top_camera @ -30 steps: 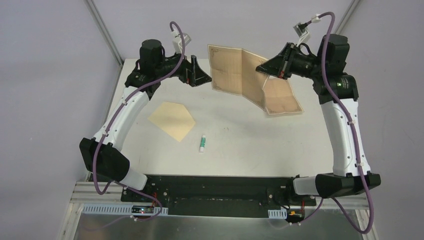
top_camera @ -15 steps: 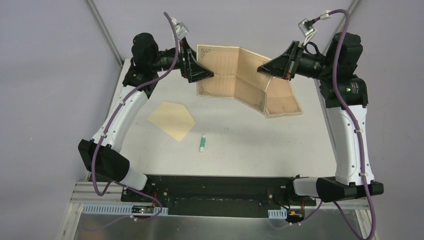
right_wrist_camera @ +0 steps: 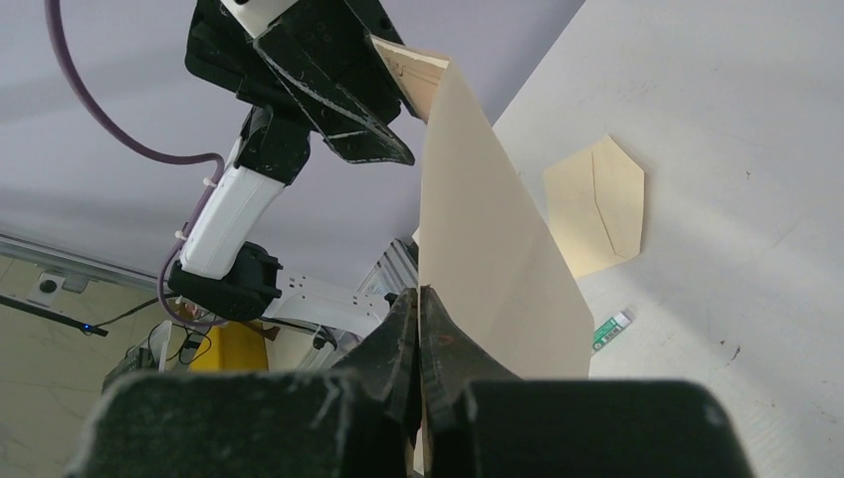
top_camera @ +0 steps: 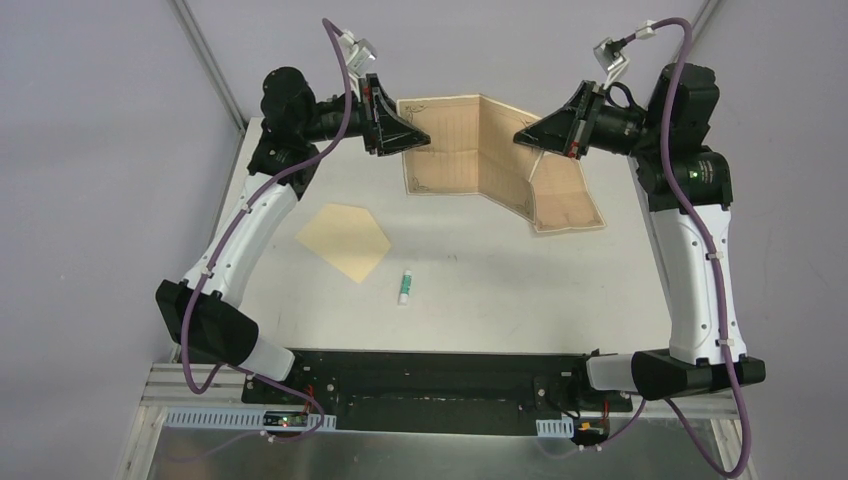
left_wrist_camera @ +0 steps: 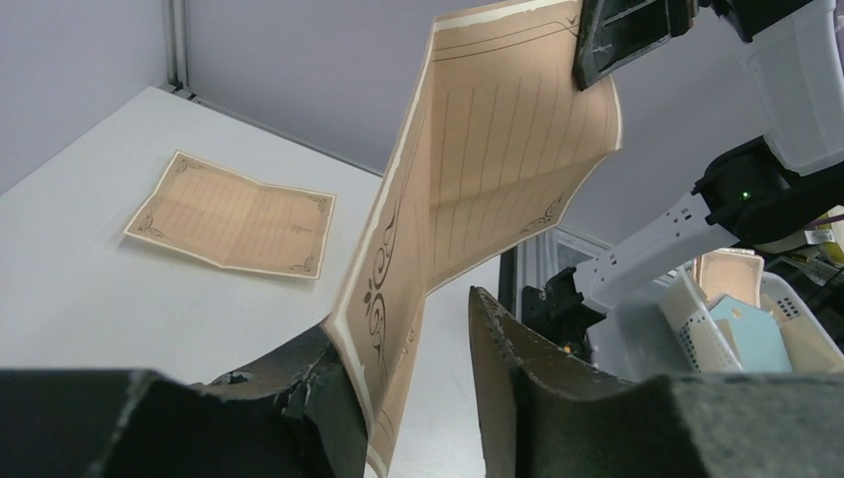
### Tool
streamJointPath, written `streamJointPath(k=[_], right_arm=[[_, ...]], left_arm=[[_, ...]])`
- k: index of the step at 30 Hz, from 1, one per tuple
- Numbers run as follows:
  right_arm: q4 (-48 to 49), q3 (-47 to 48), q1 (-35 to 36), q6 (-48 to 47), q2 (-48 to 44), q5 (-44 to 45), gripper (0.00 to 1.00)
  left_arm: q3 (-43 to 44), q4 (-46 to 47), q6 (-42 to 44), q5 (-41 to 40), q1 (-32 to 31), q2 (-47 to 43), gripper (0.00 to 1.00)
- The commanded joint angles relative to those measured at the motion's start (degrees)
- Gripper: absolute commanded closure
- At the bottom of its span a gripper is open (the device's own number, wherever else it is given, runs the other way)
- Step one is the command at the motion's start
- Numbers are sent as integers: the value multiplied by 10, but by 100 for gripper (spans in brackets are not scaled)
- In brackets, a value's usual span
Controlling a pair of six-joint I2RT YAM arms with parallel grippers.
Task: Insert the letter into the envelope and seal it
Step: Fold the letter.
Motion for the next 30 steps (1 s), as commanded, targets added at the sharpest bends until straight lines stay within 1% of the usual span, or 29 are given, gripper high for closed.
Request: streamJointPath(k=[1,3,5,7,9,10,11,14,15,17,21,25,30], right_arm=[[-17,26,3,-19,3,27,100],[-28,28,3,-24,6,42,100],[-33,29,3,-25,8,58,100],[-35,28,5,-23,9,69,100],[-35,27,10,-21,9,87,100],[-33,26,15,-19,8,97,100],[-31,23,21,-17,7,107,96],[-9,7,49,3,2,130,73],[-1,0,59,11,0,139,62],[13,-12,81,23,-3,158,50],[45,-38,130,44,-5,206,40],[90,-66,161,72,-1,245,35],[188,-109,185,131,9,267,28]], left_arm=[[3,37,-18,-6,-12,1,67],[6,26,-14,-12,-16,1,73],[6,7,-3,-23,-19,0,82],[10,-24,15,-44,-26,-2,93],[13,-60,31,-77,-33,-7,100],[14,-79,37,-100,-36,-9,100],[15,-92,43,-124,-40,-12,100],[9,-111,44,-188,-52,-21,100],[7,-110,42,-199,-54,-24,100],[-1,-104,30,-221,-57,-28,100],[-22,-68,-11,-243,-63,-38,100],[-37,-28,-57,-247,-66,-42,100],[-58,11,-101,-255,-75,-45,100]])
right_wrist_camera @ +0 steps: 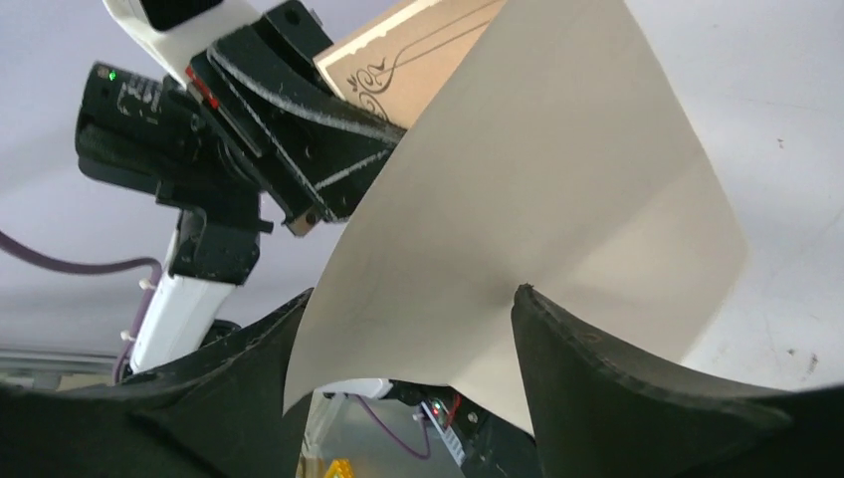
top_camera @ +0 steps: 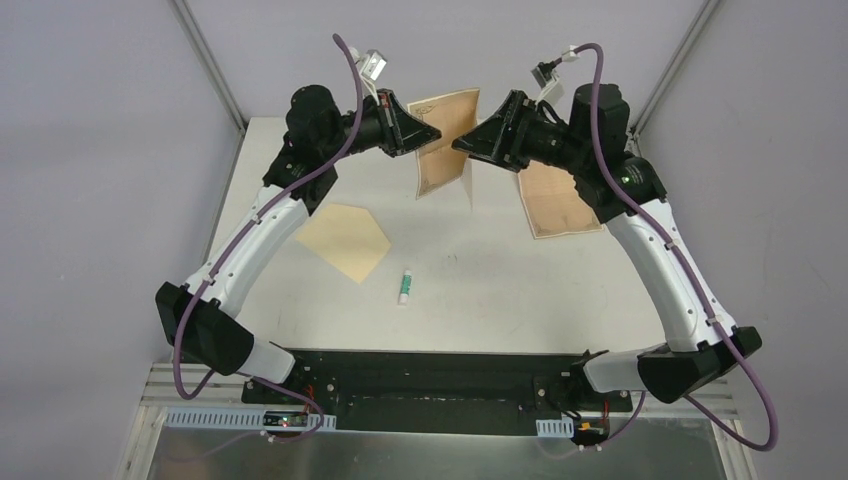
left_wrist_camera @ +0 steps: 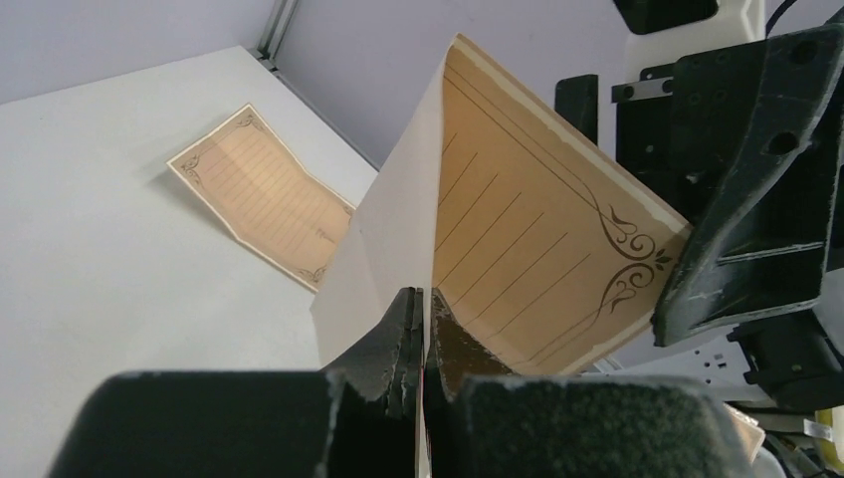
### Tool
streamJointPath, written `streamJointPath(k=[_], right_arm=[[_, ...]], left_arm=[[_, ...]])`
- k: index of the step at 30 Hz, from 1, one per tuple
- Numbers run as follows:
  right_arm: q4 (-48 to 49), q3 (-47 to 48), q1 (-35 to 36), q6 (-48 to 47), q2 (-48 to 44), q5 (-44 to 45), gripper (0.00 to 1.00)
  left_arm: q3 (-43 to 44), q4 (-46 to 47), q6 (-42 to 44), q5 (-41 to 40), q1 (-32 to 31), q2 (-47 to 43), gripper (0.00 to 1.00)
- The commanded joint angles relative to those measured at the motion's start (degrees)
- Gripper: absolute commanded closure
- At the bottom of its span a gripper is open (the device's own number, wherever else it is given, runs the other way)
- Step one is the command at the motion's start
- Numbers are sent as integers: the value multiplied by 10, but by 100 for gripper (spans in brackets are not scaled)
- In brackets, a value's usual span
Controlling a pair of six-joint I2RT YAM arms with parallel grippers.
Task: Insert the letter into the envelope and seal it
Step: Fold the letter.
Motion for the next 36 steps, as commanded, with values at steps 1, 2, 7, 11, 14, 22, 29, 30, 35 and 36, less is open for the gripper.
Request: streamJointPath(k=[1,2,7,11,14,22,29,30,35,36], right_arm=[[124,-23,21,66,1,49,27],[138,-27,25,72,4,55,26],[196,-45,34,104,6,82,22],[203,-44,35,108,3,102,20],[183,-41,34,97,-1,123,18],[186,-31,32,109,3,120,17],[177,-20,32,95,-28,133,13],[170,-18,32,92,-32,138,13],[115,-16,32,60,-62,183,10],[106,-17,32,52,-68,194,9]], left_arm=[[-17,73,-62,-25,-11,-25,100],[-22,83,-73,-24,-12,-25,100],[-47,108,-109,-47,-20,-34,100],[-63,109,-119,-80,-21,-49,100],[-83,132,-143,-108,-21,-65,100],[-118,195,-209,-165,-21,-92,100],[-131,157,-187,-197,-21,-84,100],[-135,159,-187,-202,-21,-84,100],[-145,165,-179,-226,-21,-81,100],[-145,164,-179,-230,-21,-80,100]])
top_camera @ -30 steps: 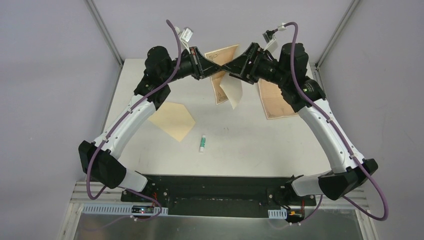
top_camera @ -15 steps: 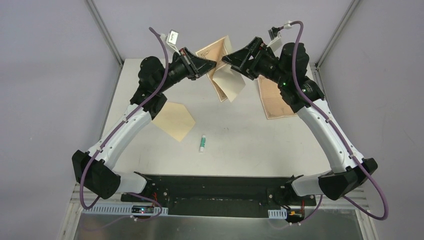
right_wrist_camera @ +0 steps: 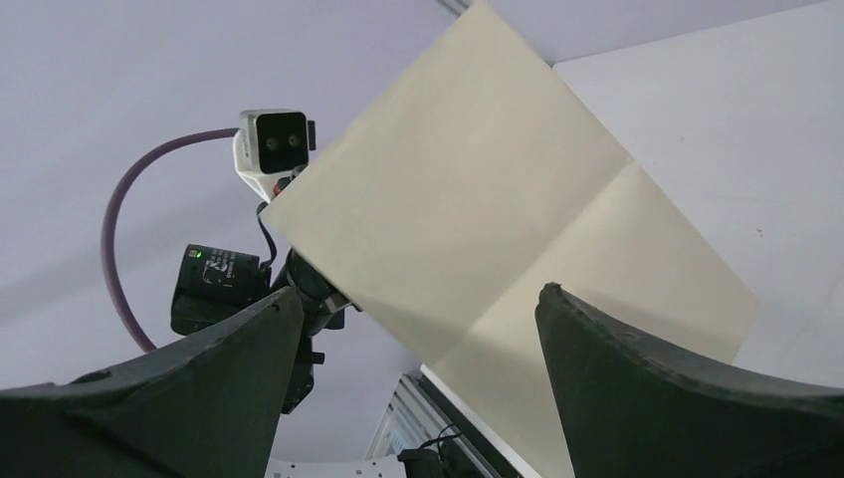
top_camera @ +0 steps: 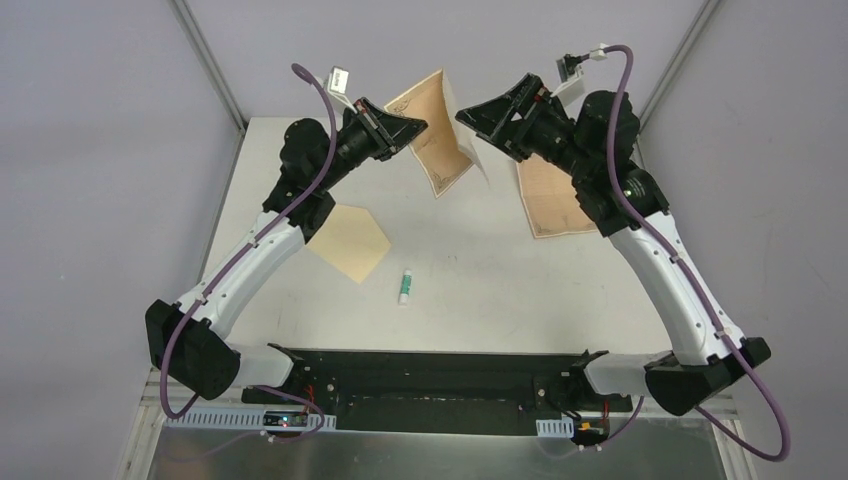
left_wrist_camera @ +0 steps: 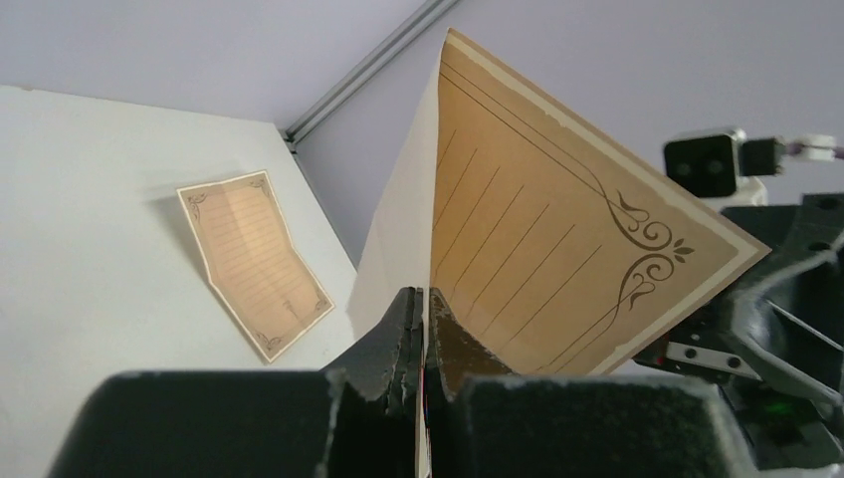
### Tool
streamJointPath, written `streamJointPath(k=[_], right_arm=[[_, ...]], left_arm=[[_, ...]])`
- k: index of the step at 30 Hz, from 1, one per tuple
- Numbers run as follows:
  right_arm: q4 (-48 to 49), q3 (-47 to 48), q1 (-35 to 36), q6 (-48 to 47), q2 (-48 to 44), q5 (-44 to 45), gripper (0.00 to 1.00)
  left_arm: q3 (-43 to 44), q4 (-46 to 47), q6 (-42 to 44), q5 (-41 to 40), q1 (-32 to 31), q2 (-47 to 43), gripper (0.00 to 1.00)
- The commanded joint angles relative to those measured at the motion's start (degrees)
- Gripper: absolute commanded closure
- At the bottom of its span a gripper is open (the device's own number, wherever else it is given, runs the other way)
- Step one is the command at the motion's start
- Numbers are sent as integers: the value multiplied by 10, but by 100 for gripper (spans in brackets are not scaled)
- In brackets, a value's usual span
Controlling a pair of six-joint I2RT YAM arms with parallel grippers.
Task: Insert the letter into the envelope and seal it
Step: Fold the letter.
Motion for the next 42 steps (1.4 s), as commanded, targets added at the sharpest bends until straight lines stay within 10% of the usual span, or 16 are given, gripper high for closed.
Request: streamJointPath(k=[1,12,29,42], right_arm=[[-36,29,-1,-40,-51,57,9],[-99,7,-51,-31,-76,81,5],[180,-173,-83,158,-75,-32,6],[301,-204,-25,215,-46,-8,33]], left_arm=[[-3,18,9,-38,-4,-5,100],[-24,75,-18,-60,-3,-17,100],[-14,188,-166,-49,-1,-2,100],[-25,196,-187,-58,-2,8,100]])
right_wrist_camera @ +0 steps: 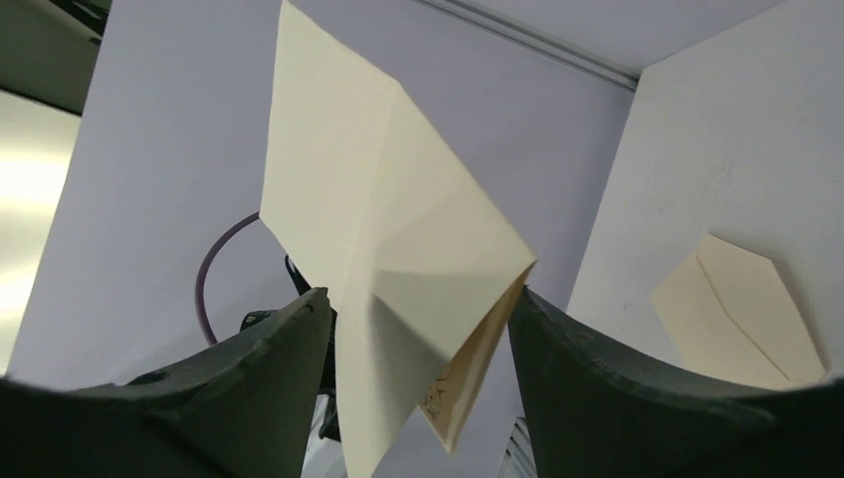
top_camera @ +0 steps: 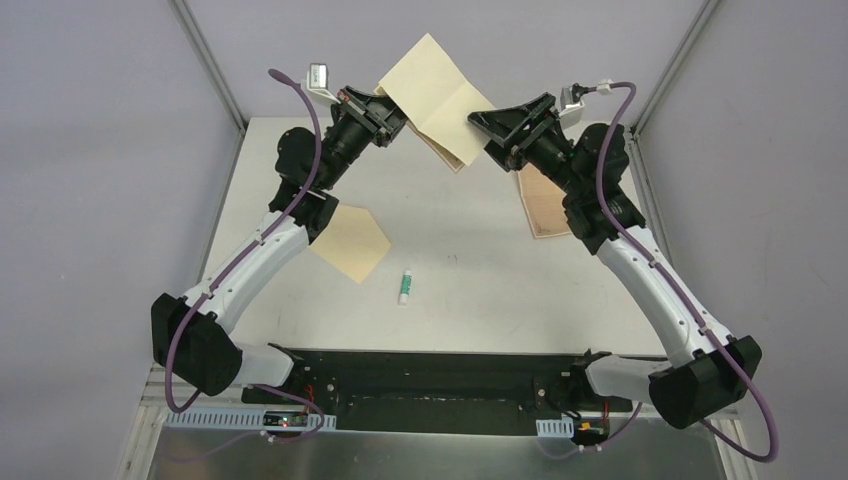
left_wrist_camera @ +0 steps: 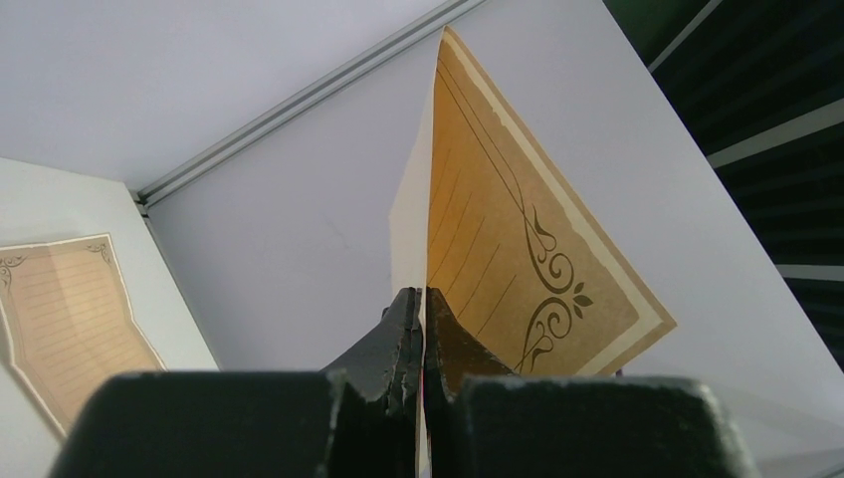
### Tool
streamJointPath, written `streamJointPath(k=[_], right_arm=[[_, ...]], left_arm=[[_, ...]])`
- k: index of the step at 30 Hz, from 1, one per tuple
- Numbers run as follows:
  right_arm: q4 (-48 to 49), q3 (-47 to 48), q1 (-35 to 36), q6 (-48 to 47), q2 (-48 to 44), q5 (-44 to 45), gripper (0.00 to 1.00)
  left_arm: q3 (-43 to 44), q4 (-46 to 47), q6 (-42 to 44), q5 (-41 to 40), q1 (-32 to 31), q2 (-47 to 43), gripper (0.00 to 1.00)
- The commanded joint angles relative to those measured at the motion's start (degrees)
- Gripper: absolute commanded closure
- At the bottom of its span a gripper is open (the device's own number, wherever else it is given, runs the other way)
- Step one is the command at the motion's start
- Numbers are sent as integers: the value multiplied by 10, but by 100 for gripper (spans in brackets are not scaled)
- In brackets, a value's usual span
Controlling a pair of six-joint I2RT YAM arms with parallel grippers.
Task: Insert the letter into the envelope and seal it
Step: Fold the letter.
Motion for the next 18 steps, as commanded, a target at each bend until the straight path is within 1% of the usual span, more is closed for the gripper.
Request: streamJointPath(k=[1,5,7,11,15,16,18], right_arm=[[71,-6,25,22,8,12,35],[73,-12,36,18,9,27,46],[73,-12,37,15,8,30,53],[63,-11,37,5,3,43,72],[42,-4,36,-19,-4,57,97],[33,-1,36,-26,-6,61,100],[14,4,36,-45,-12,71,100]], left_arm=[[0,26,-3,-8,-2,-4,100],[-3,22,3,-7,-2,-3,100],[-3,19,7,-6,-2,-4,100],[-5,8,19,-3,-2,-9,100],[-3,-19,47,7,-2,-21,99],[-2,-29,57,7,-2,-26,94],[0,-65,86,9,-1,-39,82]])
